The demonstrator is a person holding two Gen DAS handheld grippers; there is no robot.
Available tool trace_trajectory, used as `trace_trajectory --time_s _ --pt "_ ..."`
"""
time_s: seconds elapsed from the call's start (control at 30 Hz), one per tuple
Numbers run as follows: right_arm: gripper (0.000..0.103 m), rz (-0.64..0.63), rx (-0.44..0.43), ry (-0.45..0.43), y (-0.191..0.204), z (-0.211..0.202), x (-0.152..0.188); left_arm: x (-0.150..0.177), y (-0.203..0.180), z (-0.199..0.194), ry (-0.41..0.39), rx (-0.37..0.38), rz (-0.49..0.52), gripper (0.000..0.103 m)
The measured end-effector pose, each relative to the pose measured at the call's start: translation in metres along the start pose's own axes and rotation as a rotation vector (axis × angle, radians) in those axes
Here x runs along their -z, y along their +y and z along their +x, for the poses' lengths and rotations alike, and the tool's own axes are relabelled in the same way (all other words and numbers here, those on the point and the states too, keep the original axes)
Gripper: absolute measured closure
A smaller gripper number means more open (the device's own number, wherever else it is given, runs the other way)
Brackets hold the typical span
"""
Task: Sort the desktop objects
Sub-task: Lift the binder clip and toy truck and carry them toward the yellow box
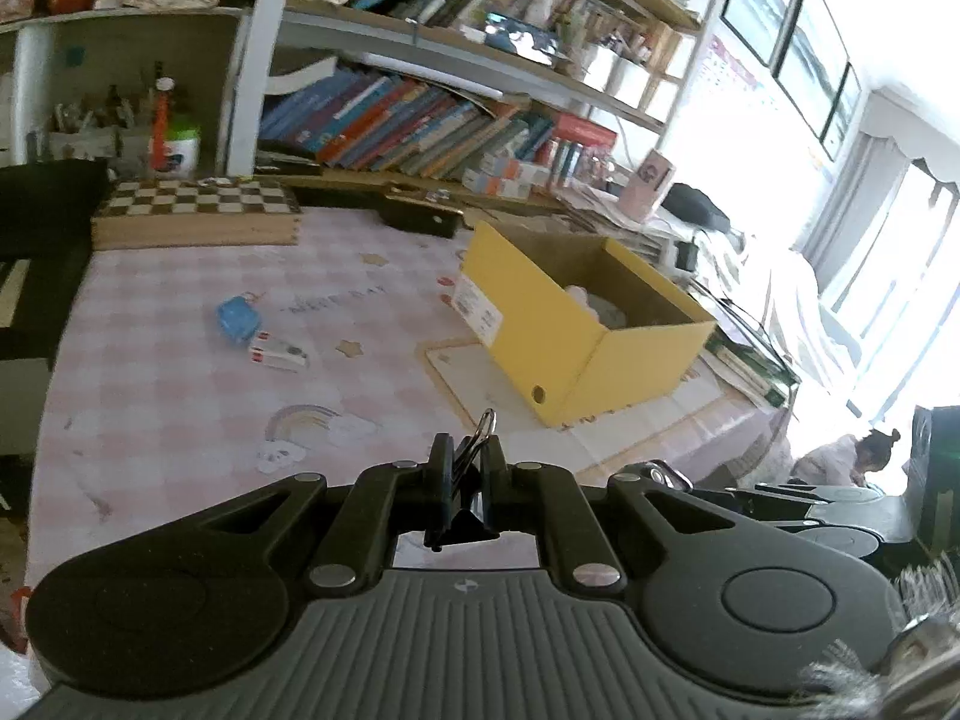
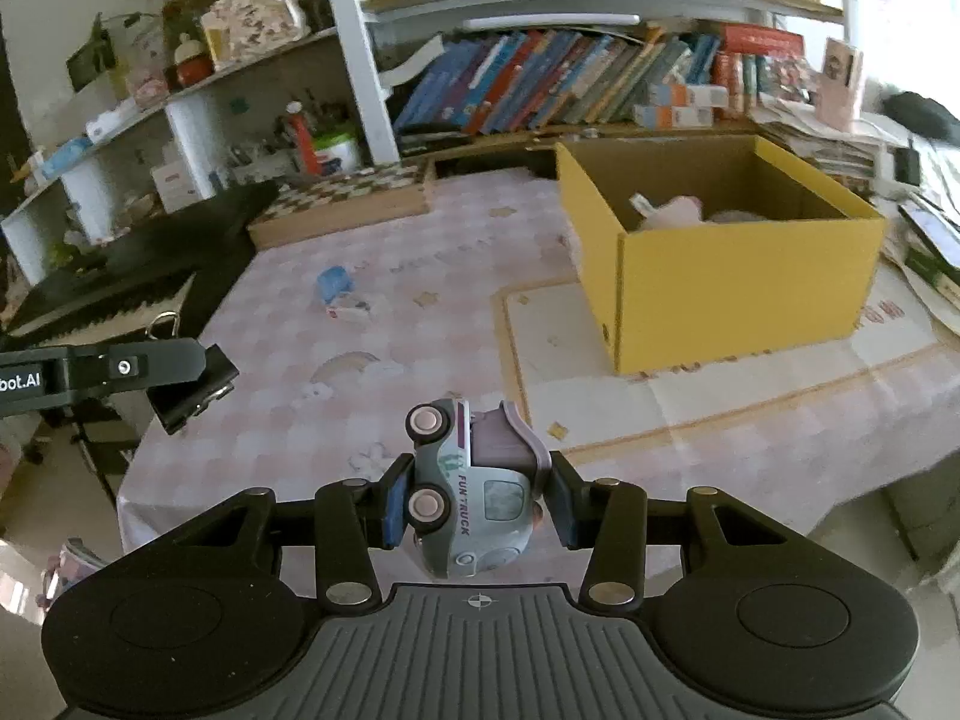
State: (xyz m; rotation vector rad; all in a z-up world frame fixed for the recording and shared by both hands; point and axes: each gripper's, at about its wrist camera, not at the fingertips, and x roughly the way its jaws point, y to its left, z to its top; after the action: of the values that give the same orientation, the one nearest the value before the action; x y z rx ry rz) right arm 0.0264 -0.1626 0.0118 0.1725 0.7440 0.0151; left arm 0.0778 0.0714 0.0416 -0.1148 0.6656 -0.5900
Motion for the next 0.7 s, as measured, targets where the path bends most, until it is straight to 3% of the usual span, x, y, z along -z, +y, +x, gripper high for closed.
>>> trace_trajectory --time_s 0.4,0.7 --pt "0.058 0.107 0.121 -0.013 -0.041 -0.028 0.022 0.002 -0.045 0.029 0.061 0.142 0.089 0.095" --pt "0.058 0.158 0.164 -0.029 -0.080 -0.036 0.022 -0.005 -0.086 0.057 0.084 0.204 0.148 0.095"
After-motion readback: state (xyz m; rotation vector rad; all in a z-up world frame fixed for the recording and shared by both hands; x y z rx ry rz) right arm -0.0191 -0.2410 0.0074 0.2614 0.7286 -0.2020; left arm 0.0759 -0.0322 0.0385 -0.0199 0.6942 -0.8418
